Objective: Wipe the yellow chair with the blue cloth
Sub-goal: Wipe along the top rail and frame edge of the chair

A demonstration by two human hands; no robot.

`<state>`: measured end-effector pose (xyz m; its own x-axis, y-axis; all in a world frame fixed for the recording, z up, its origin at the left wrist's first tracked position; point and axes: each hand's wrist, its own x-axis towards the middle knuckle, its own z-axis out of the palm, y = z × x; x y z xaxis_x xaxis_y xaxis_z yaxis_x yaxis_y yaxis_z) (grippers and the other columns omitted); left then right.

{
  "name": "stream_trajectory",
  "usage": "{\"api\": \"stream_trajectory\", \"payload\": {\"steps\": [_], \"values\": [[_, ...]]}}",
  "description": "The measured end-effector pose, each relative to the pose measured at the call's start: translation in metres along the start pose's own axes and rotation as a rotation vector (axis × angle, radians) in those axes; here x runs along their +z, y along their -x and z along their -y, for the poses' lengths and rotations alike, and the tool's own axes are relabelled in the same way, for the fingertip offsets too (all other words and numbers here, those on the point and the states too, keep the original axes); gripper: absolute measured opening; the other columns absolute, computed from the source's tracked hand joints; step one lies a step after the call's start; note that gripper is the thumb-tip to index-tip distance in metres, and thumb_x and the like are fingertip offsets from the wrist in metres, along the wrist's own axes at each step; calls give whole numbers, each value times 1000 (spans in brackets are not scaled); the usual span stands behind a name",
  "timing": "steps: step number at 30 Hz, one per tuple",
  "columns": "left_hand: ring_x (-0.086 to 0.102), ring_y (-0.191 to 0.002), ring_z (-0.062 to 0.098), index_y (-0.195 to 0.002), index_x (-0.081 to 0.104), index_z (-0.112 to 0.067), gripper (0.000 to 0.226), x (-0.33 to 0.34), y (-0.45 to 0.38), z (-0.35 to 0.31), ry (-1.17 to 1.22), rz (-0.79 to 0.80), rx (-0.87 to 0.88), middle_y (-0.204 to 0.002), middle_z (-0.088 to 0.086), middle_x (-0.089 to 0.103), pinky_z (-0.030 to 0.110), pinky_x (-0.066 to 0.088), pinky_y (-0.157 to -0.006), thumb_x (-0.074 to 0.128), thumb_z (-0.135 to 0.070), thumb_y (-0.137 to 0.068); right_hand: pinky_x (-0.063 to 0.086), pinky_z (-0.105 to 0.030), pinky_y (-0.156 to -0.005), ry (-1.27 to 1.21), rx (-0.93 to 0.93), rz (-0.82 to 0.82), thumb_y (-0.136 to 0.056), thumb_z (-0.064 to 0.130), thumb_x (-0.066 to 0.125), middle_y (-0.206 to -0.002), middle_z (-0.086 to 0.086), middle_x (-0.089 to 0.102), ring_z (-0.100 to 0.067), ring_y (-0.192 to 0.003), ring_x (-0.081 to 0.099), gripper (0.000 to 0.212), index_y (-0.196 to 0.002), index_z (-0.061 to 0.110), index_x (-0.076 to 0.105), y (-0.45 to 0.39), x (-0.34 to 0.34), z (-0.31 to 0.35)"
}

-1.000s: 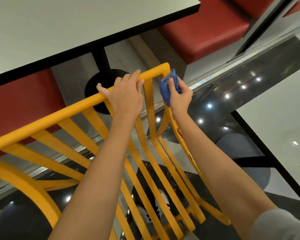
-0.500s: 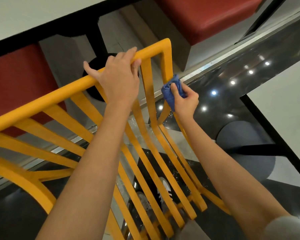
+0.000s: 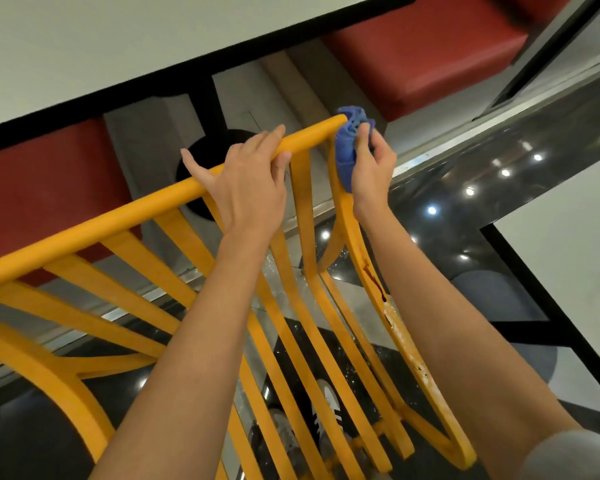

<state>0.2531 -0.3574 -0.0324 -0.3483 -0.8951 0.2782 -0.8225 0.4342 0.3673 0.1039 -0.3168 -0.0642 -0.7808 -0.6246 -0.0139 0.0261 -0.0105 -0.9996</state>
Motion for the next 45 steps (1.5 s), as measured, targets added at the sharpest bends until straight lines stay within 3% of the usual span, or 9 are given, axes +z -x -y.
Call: {"api": "stream_trajectory", "payload": {"steps": [4, 14, 19, 22, 28, 32, 35, 37, 45], "values": [[51, -124, 8, -135, 54, -38, 36, 0, 1, 0, 1, -1, 4, -132, -15, 60, 69, -2, -112, 38, -45, -102, 49, -20, -75, -55, -126, 204, -104, 9, 42, -89, -1, 65, -4, -82, 62, 21, -104, 2, 62, -17, 3, 18], [50, -125, 6, -133, 55, -38, 36, 2, -1, 1, 6, -14, -6, -130, -17, 61, 67, -6, -112, 39, -46, -102, 52, -30, -81, -169, 92, 299, -103, 23, 44, -90, -3, 72, -16, -88, 66, 29, -101, 8, 68, -40, 7, 18], [51, -124, 6, -133, 56, -39, 35, 0, 0, 0, 26, -8, -4, -128, -17, 62, 67, -6, -113, 41, -46, -101, 55, -38, -68, -193, 489, 430, -104, 42, 26, -76, -11, 70, -24, -71, 66, 56, -90, 4, 64, -51, -4, -3], [51, -124, 6, -132, 56, -38, 36, 0, -1, 0, 17, -20, 8, -127, -16, 62, 67, -7, -113, 41, -46, -101, 54, -39, -68, -192, 393, 558, -105, 38, 27, -89, -16, 68, -28, -78, 64, 53, -99, 0, 63, -67, -3, 15], [52, -122, 6, -132, 56, -39, 36, 1, 1, 0, -1, -17, 2, -125, -17, 63, 69, -5, -113, 40, -47, -101, 53, -42, -78, -63, 513, 410, -99, 58, 28, -105, -17, 66, -26, -89, 66, 69, -119, -2, 57, -44, -19, -46], [52, -123, 6, -132, 56, -39, 36, 0, -1, 0, -17, -23, 8, -125, -18, 63, 68, -6, -113, 39, -47, -101, 49, -45, -93, 17, 312, 281, -99, 58, 30, -92, -8, 67, -21, -88, 64, 58, -95, 13, 65, -34, -11, -32], [51, -124, 6, -133, 54, -39, 37, 2, -3, 2, -45, -12, 4, -125, -18, 62, 68, -8, -111, 36, -48, -102, 42, -24, -102, 69, -81, 268, -105, 35, 34, -123, -1, 59, -9, -115, 56, 31, -130, 20, 47, -8, 0, -24], [50, -124, 6, -134, 53, -40, 37, 3, -1, 3, -54, 5, 4, -126, -18, 62, 67, -9, -111, 35, -49, -102, 41, -17, -101, 284, -230, 284, -104, 32, 41, -137, -1, 51, -7, -123, 51, 45, -145, 19, 29, 21, -14, -46], [51, -125, 6, -133, 54, -40, 37, 2, 0, 2, -26, -16, 32, -126, -17, 62, 66, -8, -113, 35, -47, -103, 54, -39, -80, 606, -138, 61, -100, 44, 42, -106, -2, 65, -15, -91, 62, 43, -125, 10, 51, 40, -24, -61]]}}
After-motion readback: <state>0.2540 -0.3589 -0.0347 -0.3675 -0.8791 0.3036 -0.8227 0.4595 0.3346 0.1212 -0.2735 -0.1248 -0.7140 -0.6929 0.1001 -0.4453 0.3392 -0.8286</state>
